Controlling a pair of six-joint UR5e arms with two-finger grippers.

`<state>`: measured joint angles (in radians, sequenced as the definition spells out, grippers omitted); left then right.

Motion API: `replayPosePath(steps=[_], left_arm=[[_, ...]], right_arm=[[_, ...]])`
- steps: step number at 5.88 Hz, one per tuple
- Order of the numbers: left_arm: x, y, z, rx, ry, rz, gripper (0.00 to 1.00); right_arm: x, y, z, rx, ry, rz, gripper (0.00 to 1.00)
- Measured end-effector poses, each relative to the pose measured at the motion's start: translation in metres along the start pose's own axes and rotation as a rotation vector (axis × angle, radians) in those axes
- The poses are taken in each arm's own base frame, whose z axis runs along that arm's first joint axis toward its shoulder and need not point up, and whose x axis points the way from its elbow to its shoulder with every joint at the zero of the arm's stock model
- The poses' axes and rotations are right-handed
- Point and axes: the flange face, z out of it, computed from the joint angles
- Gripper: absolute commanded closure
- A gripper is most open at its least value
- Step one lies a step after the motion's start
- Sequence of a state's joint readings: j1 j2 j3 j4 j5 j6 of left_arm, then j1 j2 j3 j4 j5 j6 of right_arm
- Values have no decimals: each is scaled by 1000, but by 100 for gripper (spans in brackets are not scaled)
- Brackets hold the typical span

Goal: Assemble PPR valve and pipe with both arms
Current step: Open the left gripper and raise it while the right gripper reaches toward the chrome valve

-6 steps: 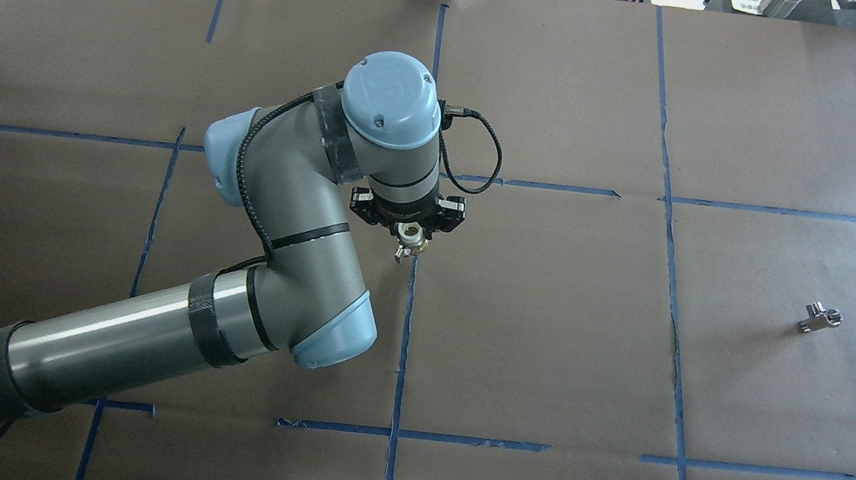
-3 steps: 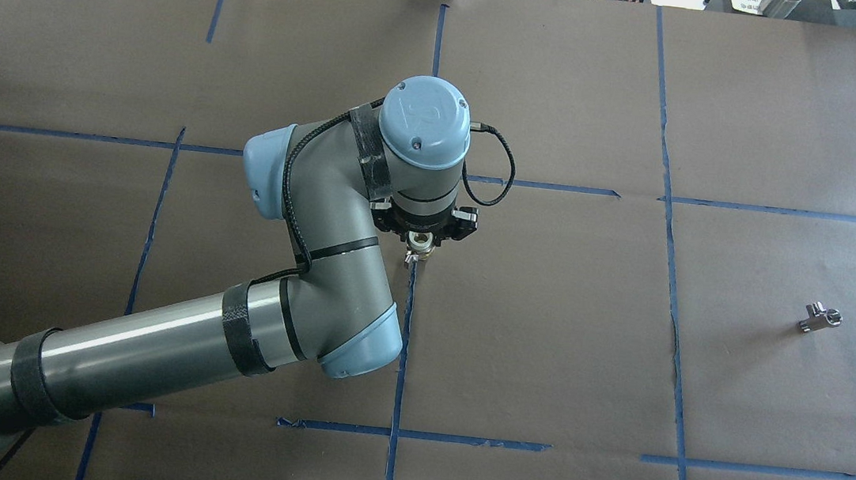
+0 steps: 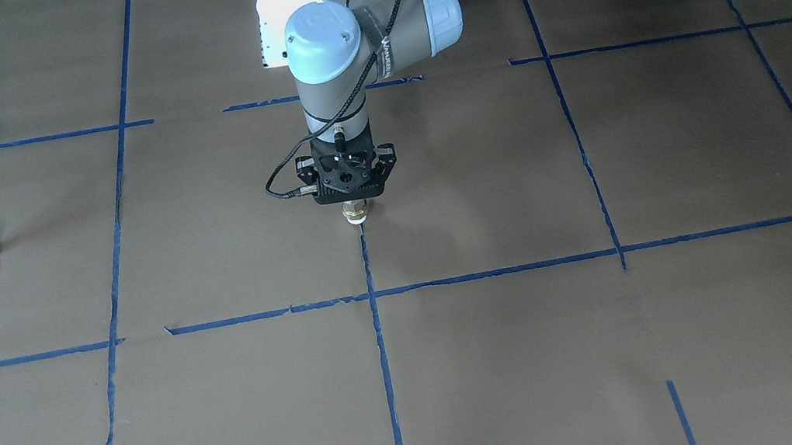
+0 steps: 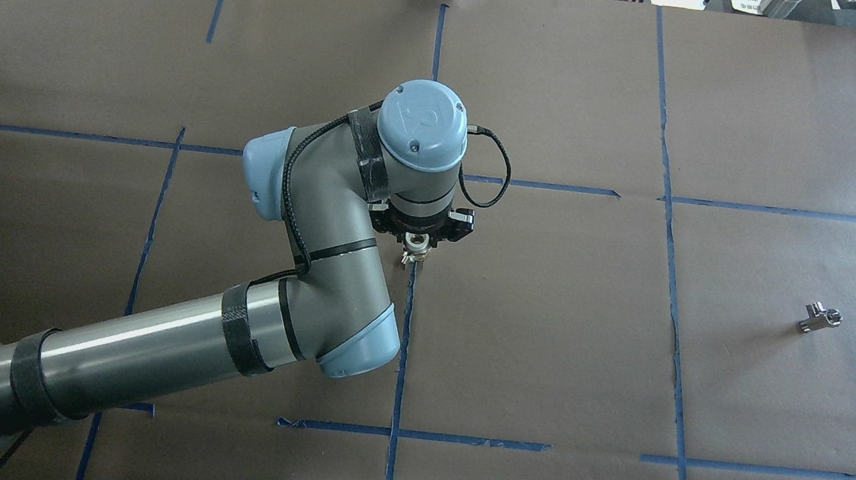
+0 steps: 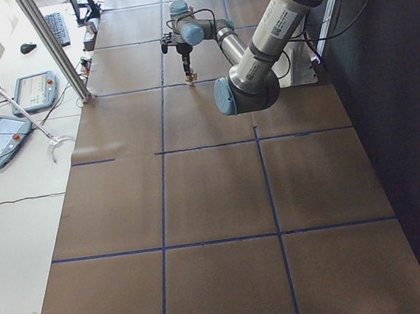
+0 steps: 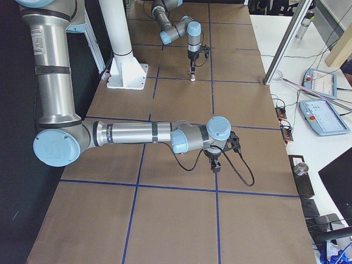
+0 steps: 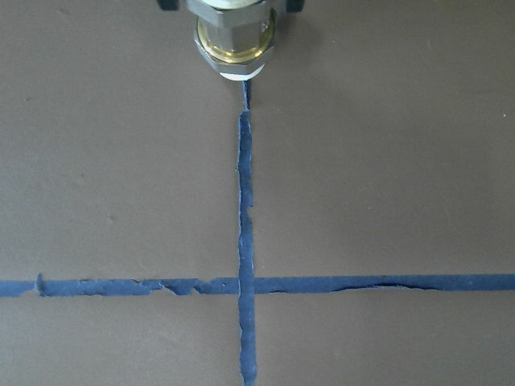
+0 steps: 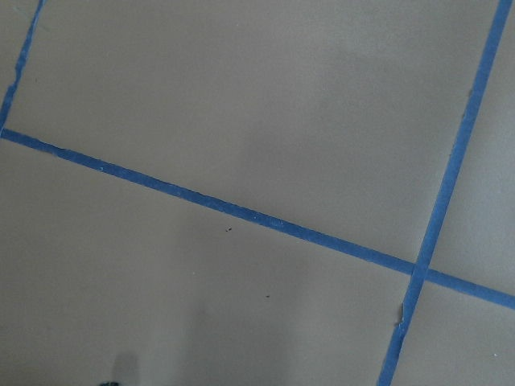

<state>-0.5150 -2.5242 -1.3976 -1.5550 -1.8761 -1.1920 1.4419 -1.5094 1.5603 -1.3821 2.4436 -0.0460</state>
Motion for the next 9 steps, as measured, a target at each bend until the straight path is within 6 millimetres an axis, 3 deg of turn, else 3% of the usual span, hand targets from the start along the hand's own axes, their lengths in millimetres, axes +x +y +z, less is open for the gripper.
replayPosePath(steps=[1,2,3,4,5,7,8,9], left_arm=[[-1,0,2,-1,-1,1,37],[-4,1,4,-2,-1,3,27],[-5,1,5,-2,1,5,7],[-5,1,5,0,7,7,0],[-4,2,2,5,17,8,0],[-7,5,-25,29,61,13,0],[-26,7,-50,56,100,14,1],[-57,8,-76,90,135,9,1]], right_arm=[[-1,0,0,1,0,-1,0],[-1,0,-1,1,0,-2,0],[-1,0,-1,1,0,-2,0],[-1,-1,-1,2,0,-3,0],[-2,-1,-1,2,0,-3,0],[-12,-4,1,3,-4,35,0],[-37,-4,11,1,-13,123,0],[-70,15,39,-1,-14,200,0]])
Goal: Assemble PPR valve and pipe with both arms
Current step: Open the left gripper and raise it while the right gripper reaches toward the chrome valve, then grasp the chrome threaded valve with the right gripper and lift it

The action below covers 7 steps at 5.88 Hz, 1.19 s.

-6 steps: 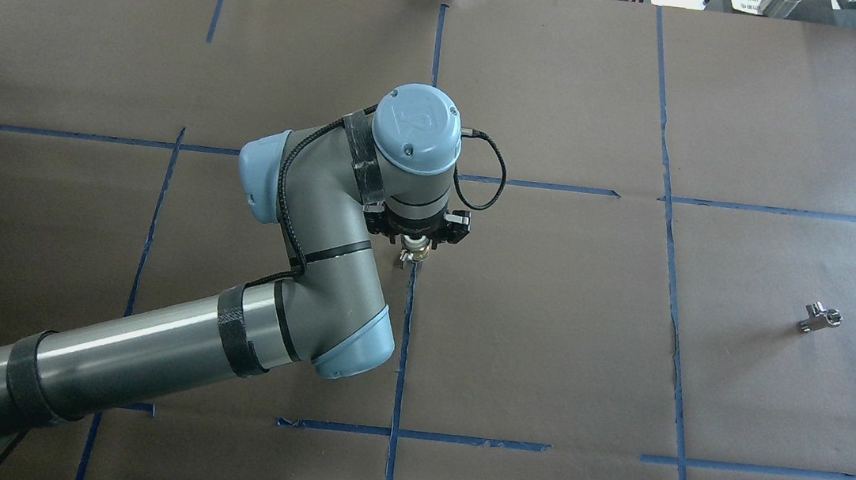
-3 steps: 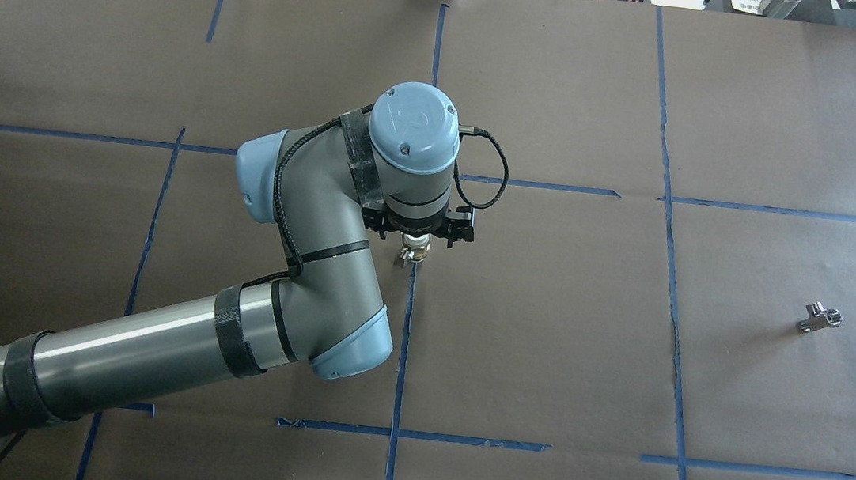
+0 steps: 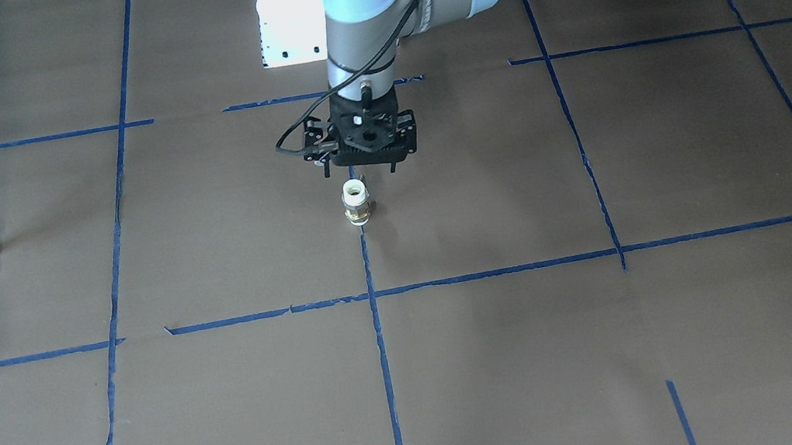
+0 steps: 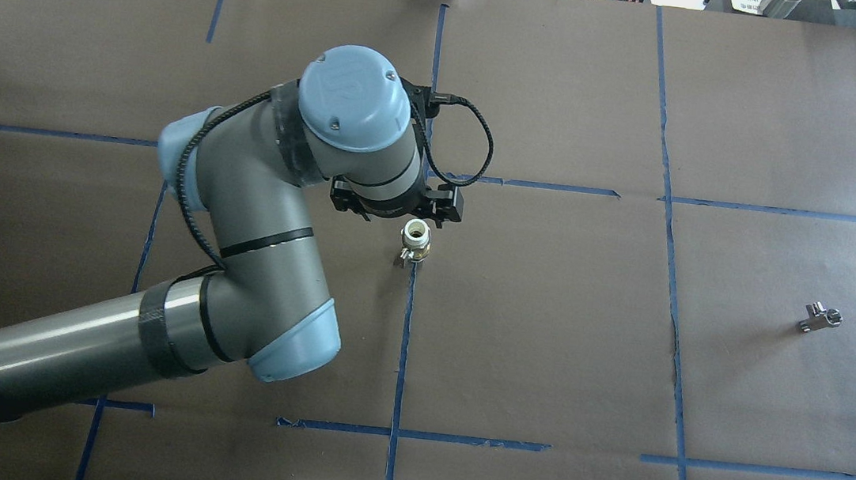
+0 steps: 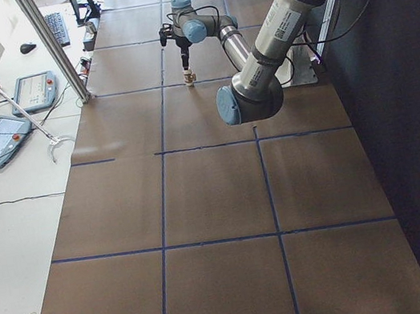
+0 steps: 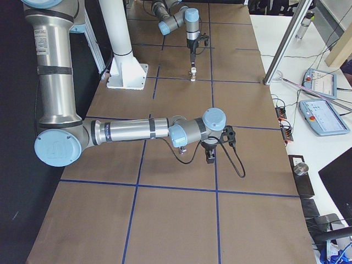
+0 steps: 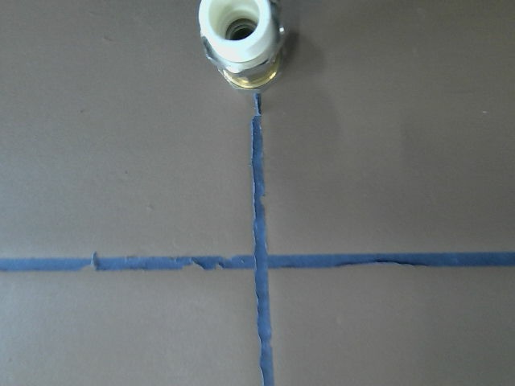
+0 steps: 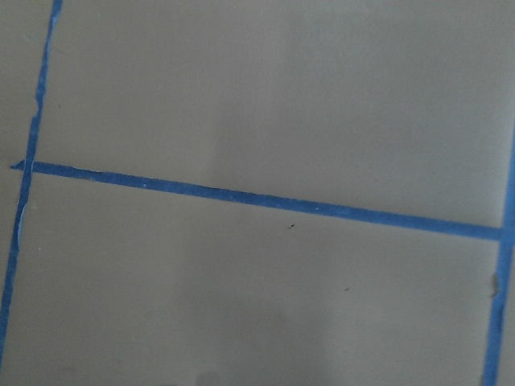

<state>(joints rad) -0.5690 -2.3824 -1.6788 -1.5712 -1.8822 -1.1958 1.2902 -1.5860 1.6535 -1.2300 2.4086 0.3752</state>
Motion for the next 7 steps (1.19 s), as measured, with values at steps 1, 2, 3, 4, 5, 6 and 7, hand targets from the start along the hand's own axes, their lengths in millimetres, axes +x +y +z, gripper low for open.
replayPosePath(steps=[1,2,3,4,5,6,7], left_arm=[[-21,-3,-18,24,15,-8,1],[-31,-5,-23,32,16,-13,1],[-35,-5,-24,35,13,-16,1],[-38,-5,-23,35,11,-18,1],[-42,-5,-20,34,7,-19,1],[-45,-4,-18,34,5,-20,1],[-46,-5,-18,35,5,-21,1]], right_arm=[[-20,32,35,8,2,49,0],[-35,57,62,-5,-1,90,0],[-47,72,80,-27,2,93,0],[-55,79,93,-38,20,79,1],[-59,83,105,-37,51,63,12],[-62,85,111,-35,69,51,61],[-63,86,114,-36,76,47,94]])
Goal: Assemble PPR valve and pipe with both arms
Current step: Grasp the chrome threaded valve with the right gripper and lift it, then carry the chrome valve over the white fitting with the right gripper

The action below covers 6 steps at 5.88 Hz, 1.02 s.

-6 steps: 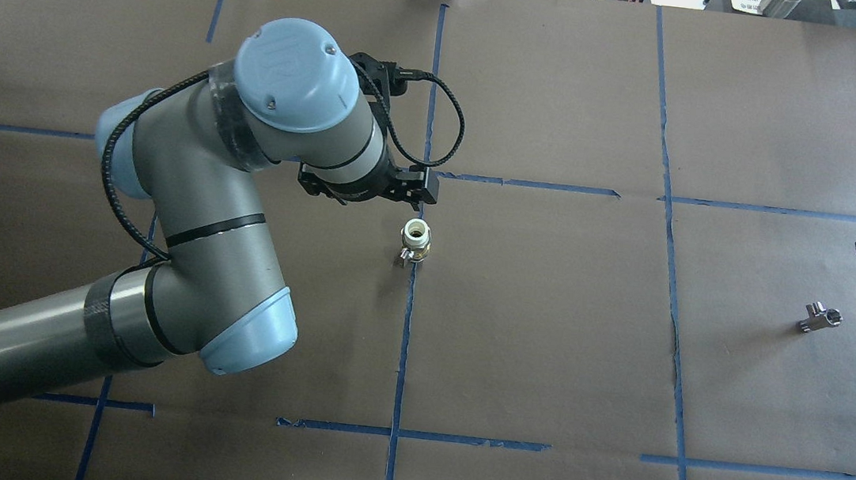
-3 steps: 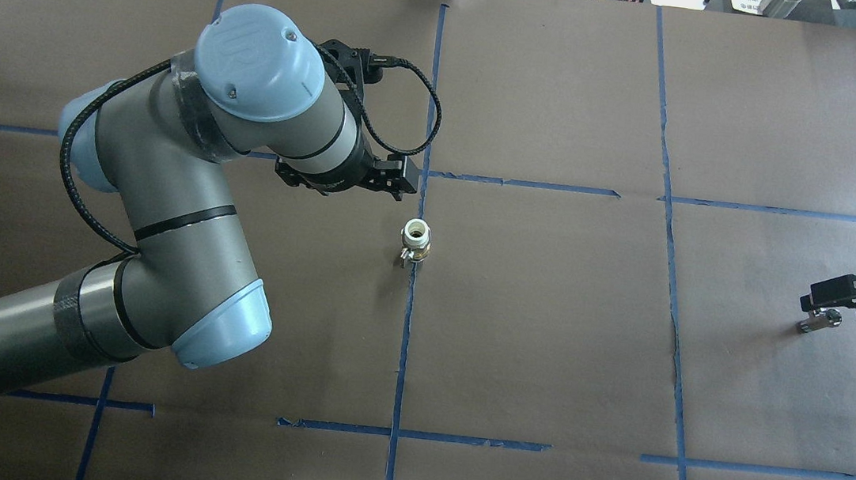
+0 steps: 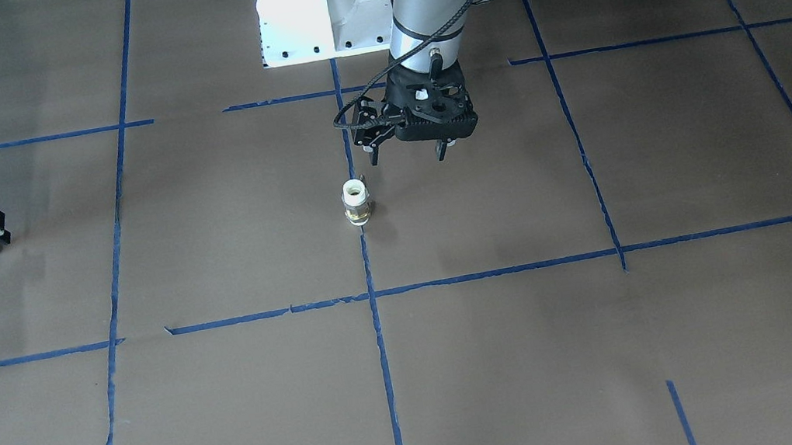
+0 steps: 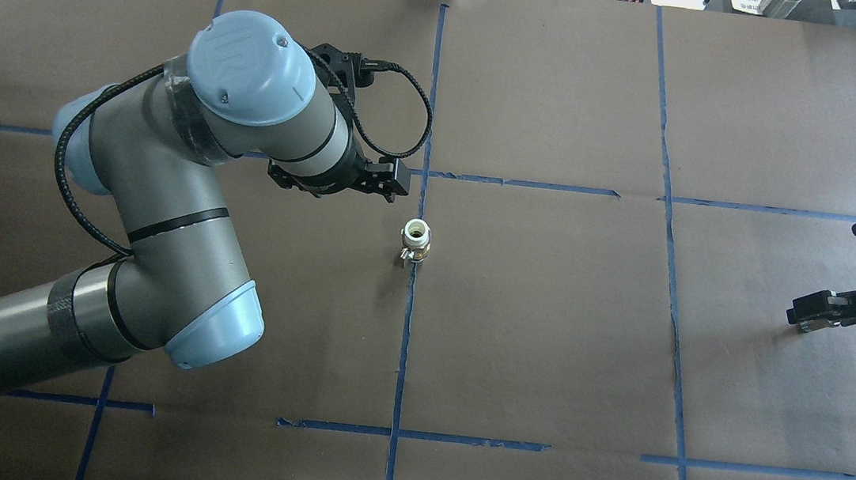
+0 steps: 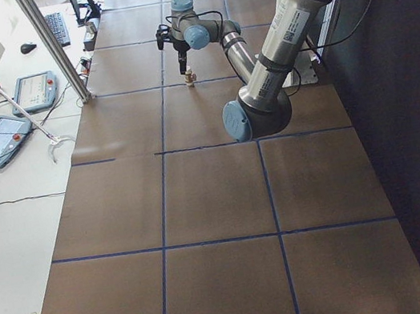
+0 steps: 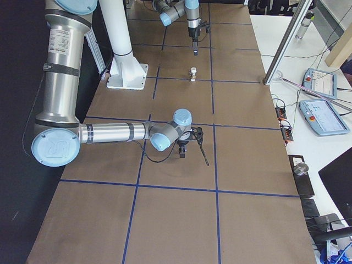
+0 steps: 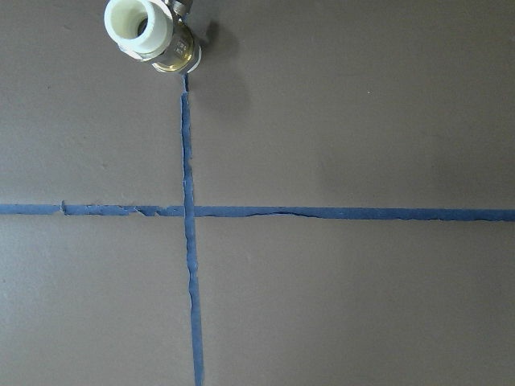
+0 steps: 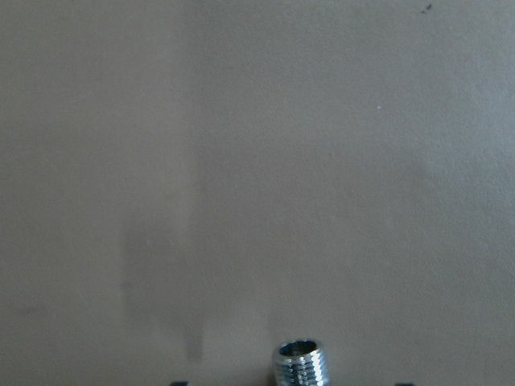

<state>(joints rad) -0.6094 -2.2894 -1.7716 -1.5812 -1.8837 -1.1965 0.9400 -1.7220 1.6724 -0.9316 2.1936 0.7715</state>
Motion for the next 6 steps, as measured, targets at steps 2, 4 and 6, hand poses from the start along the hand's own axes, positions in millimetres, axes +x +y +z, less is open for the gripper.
replayPosePath(steps=[2,4,6], left_arm=[[-1,-2,-1,3,0,-2,1],[-2,-5,-3,8,1,-4,1],[-17,1,-16,19,15,-1,1]], right_arm=[[5,2,4,-8,9,4,100],[-8,1,-6,-4,-18,-7,100],[-78,-28,-46,34,-70,64,100]])
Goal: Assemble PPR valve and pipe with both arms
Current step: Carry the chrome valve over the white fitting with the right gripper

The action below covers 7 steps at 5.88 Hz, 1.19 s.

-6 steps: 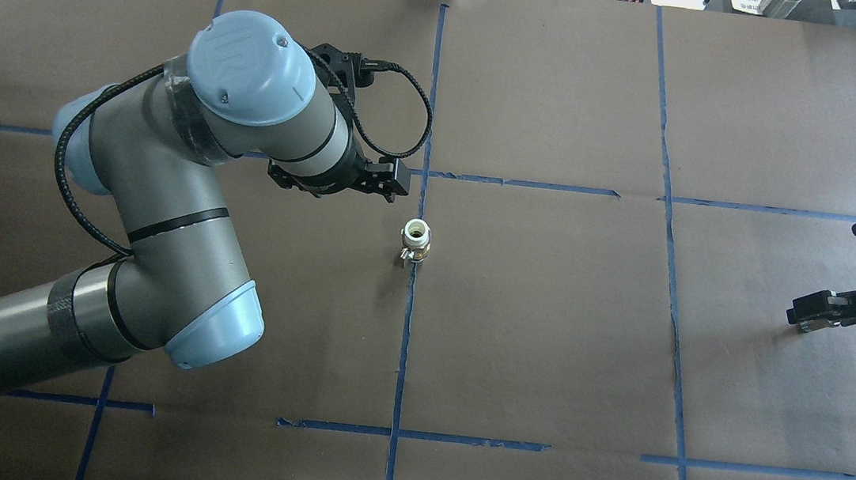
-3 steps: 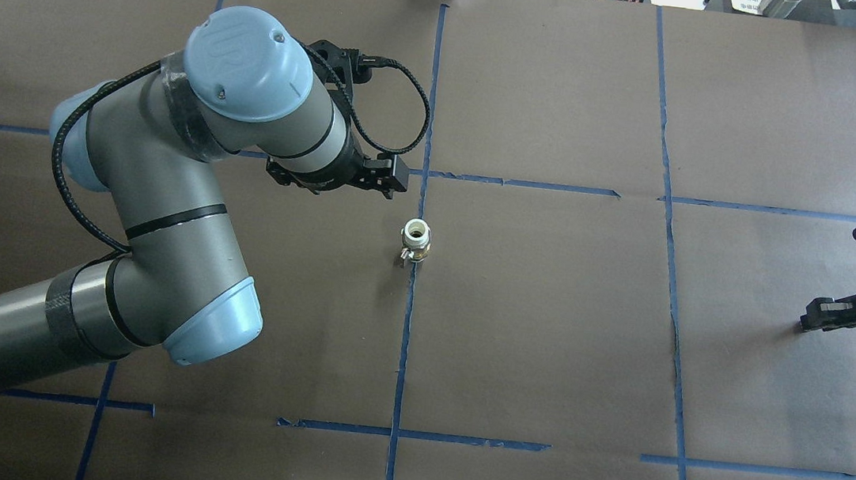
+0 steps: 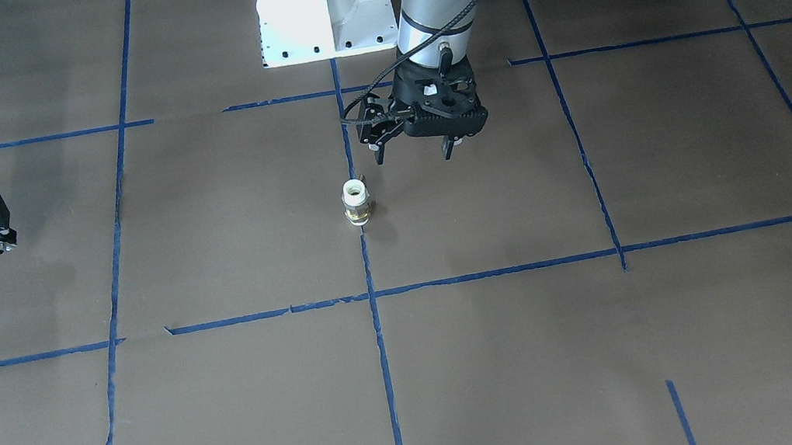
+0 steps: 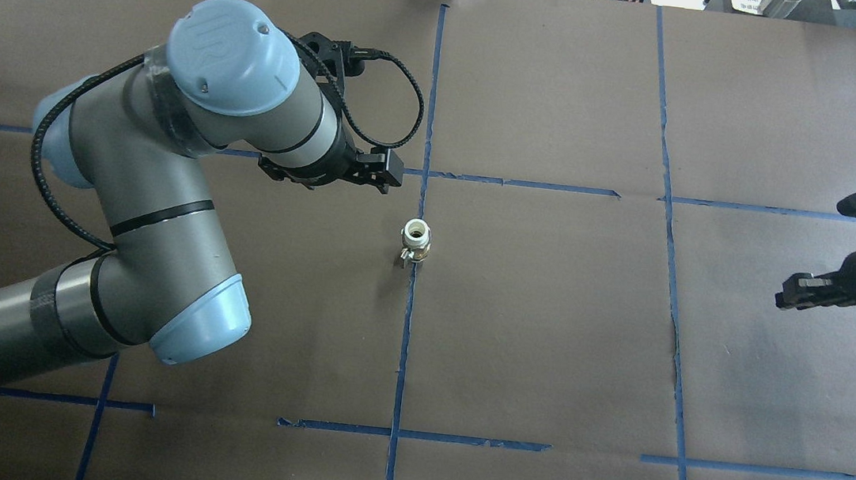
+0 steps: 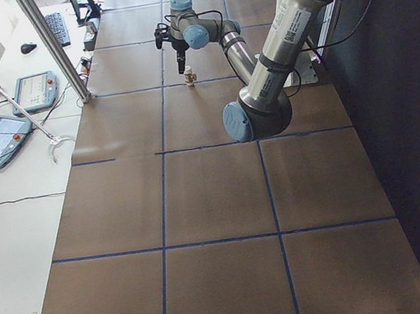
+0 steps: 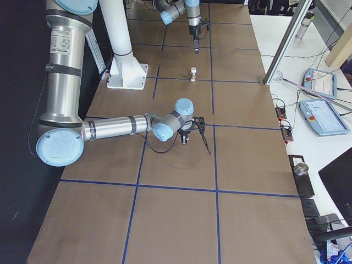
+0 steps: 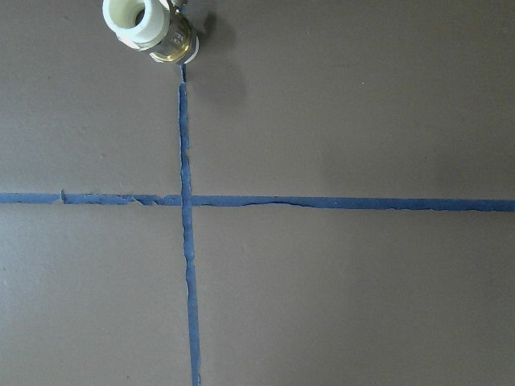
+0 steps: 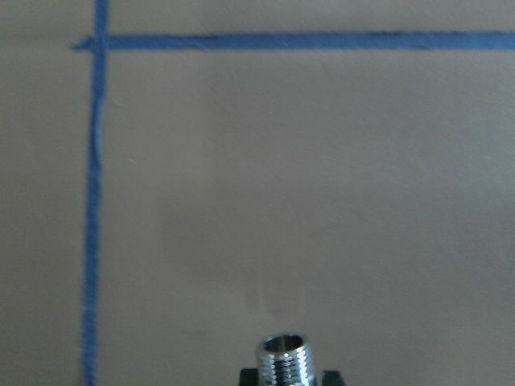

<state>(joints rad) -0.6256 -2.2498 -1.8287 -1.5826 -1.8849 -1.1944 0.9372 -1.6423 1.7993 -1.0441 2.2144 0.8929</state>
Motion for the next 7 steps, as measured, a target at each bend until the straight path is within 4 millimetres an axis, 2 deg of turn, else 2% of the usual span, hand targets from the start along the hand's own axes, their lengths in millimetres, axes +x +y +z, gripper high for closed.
replayPosePath(steps=[1,2,3,4,5,6,7], left_arm=[[-19,10,-9,3,5,4,1],[-41,19,-14,2,-1,6,2],[-61,27,-14,-2,-11,6,2],[-78,34,-12,-4,-12,7,2],[-93,40,-8,-24,-2,8,1],[-102,46,-4,-57,9,5,1],[-106,48,-1,-77,12,-2,1]], right_arm=[[-61,-21,-14,21,-47,94,100],[-135,-35,-21,17,-100,179,100],[-221,-44,-26,3,-118,250,100],[-310,-41,-27,3,-99,307,100],[-381,-34,-23,11,-77,353,100],[-431,-34,-12,11,-63,390,100],[-459,-34,1,0,-48,411,100]])
